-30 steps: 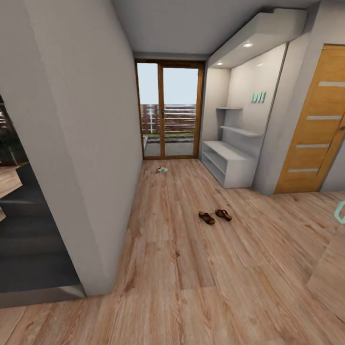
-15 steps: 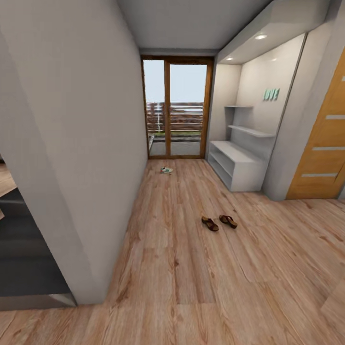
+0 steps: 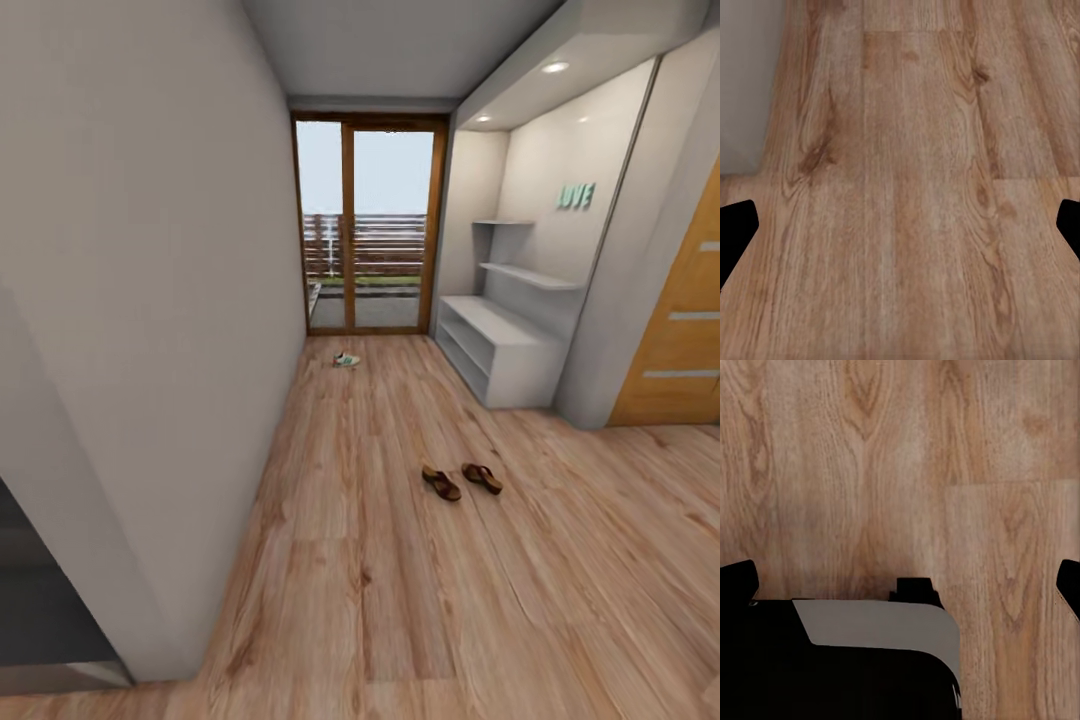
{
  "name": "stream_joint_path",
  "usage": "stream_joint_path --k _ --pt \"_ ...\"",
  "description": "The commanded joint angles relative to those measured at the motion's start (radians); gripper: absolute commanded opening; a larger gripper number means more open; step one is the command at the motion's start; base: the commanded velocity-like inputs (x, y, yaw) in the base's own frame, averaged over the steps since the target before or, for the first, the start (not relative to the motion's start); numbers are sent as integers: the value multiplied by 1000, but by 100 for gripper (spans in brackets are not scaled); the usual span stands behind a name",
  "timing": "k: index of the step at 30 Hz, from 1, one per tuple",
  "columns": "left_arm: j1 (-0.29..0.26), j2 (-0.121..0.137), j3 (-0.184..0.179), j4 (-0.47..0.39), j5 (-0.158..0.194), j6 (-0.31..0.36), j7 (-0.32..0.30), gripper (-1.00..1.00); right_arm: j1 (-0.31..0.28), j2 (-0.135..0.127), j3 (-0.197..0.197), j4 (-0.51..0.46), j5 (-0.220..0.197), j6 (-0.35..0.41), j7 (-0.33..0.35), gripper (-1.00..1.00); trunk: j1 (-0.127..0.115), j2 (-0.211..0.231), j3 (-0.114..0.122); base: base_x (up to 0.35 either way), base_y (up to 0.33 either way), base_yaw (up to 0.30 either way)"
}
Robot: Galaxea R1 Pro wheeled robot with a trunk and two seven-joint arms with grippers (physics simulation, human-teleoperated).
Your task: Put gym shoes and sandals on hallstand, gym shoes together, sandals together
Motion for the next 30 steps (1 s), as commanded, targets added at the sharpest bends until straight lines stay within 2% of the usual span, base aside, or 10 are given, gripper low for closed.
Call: stream_joint_path --k 1,10,11,15,19,30 --pt "0 0 0 0 0 -3 0 100 0 0 -1 -1 0 0 -1 100 1 0 -1 348 -3 0" --pt "0 0 0 0 0 -3 -1 100 0 0 -6 -2 -2 0 -1 100 1 0 -1 348 -1 0" --pt "0 0 0 0 0 -3 -1 100 0 0 -30 -3 -9 0 -1 100 1 0 -1 348 0 0" --pt "0 -1 0 0 0 -3 -1 100 0 0 -79 -3 -19 -1 0 100 1 0 -1 349 0 0" --pt "0 -1 0 0 0 -3 -1 100 0 0 -96 -2 -23 -1 1 100 1 0 -1 349 0 0" --pt "0 -2 0 0 0 -3 -1 100 0 1 -107 0 -25 -1 1 100 1 0 -1 349 0 0"
